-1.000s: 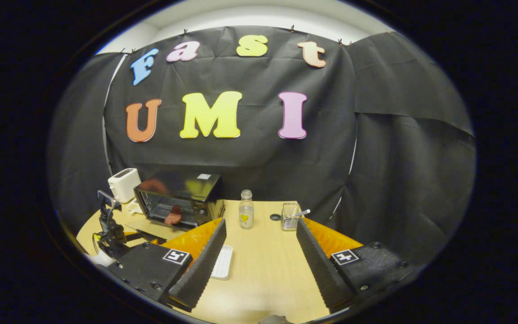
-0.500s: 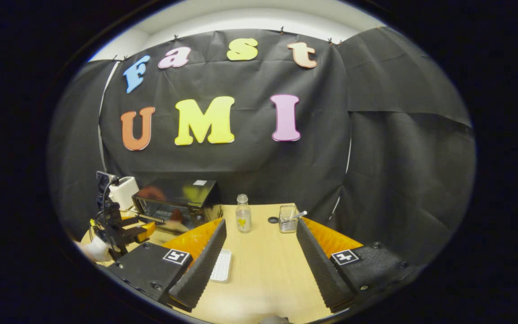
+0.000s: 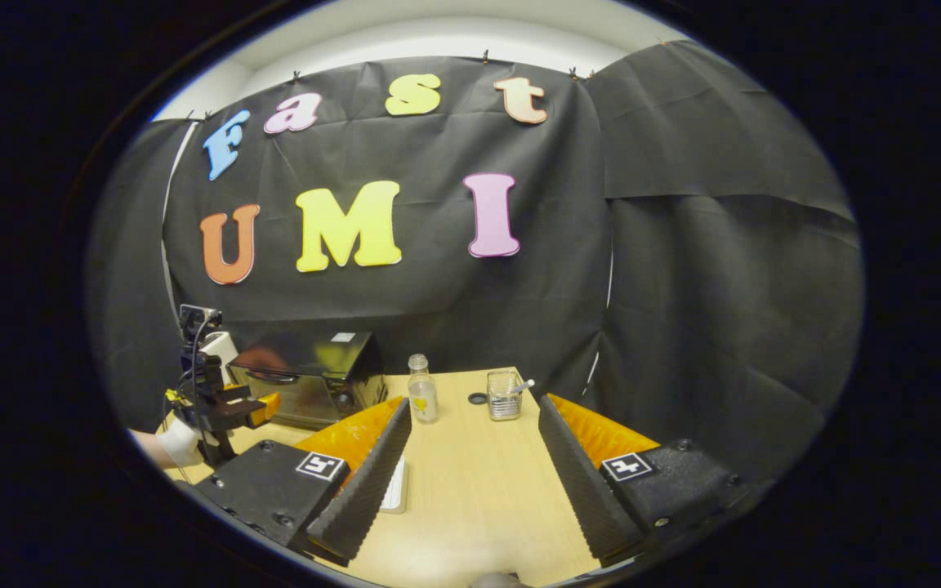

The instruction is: Open the electric oven with the left hand, put the food in, and close the electric oven.

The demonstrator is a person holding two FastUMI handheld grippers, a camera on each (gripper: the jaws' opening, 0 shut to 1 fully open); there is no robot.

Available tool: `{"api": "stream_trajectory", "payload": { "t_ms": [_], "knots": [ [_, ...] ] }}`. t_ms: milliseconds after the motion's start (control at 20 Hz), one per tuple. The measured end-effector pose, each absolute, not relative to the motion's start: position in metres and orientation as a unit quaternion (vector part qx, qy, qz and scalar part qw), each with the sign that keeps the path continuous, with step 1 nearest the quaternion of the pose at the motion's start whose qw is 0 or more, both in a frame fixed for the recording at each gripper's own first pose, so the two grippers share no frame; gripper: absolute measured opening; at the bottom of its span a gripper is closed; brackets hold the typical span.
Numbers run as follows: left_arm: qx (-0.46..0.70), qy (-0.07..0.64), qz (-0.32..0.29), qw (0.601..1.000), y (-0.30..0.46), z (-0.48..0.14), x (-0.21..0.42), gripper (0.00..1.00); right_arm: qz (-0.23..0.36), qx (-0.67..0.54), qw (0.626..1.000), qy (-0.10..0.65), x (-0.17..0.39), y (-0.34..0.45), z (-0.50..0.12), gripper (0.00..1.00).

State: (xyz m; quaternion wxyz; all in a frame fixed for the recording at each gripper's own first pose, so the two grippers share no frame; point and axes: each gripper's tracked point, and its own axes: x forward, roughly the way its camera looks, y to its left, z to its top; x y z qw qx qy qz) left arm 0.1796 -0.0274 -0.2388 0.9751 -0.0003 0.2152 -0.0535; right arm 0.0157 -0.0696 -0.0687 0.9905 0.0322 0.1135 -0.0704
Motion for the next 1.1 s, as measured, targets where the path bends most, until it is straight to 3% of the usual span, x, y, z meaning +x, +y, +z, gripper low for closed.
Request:
{"api": "stream_trajectory", "payload": {
  "t_ms": [350, 700, 1100],
  "knots": [
    [-0.011, 0.206, -0.061, 0.977, -0.039, -0.218, 0.159, 0.98, -0.057, 0.027, 0.992, 0.11, 0.015, -0.064, -0.063, 1.0],
    [-0.025, 0.125, -0.027, 0.991, -0.041, -0.108, 0.096, 0.98, 0.009, 0.03, 0.997, 0.075, -0.001, -0.062, -0.042, 0.99],
    [-0.007, 0.046, 0.05, 0.998, -0.022, 0.008, -0.031, 0.98, 0.046, 0.024, 0.998, 0.038, -0.027, -0.082, -0.029, 0.99]
  ]
}}
